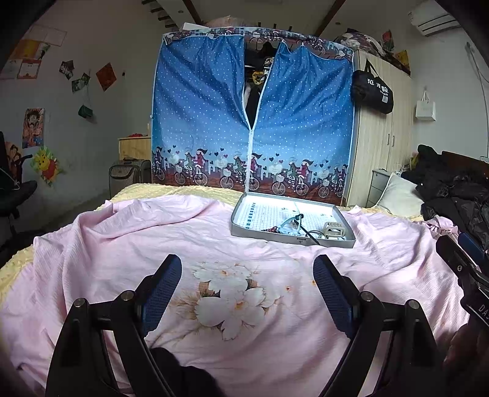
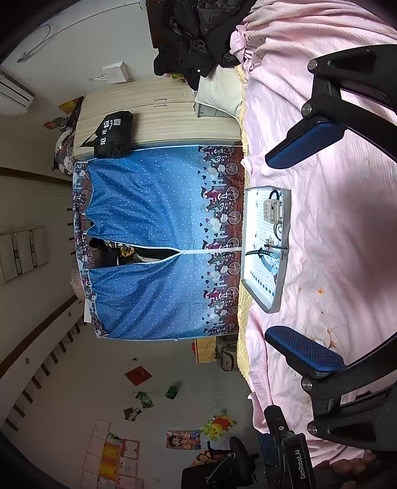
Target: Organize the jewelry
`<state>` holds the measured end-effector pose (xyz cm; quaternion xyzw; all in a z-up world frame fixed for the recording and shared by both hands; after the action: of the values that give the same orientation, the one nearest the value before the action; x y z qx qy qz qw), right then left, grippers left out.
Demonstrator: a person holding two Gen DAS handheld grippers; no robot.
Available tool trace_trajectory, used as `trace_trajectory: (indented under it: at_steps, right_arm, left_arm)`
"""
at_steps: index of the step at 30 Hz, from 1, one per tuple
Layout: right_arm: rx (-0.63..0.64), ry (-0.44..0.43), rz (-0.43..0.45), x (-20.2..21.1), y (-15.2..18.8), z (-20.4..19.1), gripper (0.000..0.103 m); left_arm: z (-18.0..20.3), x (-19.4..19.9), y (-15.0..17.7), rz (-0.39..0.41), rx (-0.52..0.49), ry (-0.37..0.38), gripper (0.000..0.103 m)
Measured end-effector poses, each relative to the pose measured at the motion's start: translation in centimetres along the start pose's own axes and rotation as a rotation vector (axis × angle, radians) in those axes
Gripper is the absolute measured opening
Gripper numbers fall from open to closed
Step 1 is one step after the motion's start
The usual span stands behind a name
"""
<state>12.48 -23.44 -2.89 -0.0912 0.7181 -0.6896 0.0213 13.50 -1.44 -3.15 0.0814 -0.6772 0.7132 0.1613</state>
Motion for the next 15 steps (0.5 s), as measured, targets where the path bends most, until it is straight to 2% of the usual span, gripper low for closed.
trace_trajectory:
  at_steps: [11, 15]
  right_arm:
    - [0.006, -0.006, 0.004, -0.16, 0.25, -0.21, 0.103]
    - [0.005, -0.004, 0.003, -0.16, 0.24, -0.18, 0.103]
  left_arm:
    - [0.11, -0.35, 0.37, -0.021, 0.009, 0.008, 0.084]
    - [0.09, -1.00, 0.77, -0.081, 0.000, -0.015, 0.084]
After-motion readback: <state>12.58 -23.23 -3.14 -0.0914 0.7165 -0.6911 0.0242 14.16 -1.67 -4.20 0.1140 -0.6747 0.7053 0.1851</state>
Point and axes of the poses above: each gripper's, at about its wrist camera, not at the fingertips, and x roughly against the way its jaws point, z to its right, y to its underside, the point moved 7 cm from there along -x, roughly the way its jaws point, and after that the axes turned 1 degree about z, right-handed, at the moved point
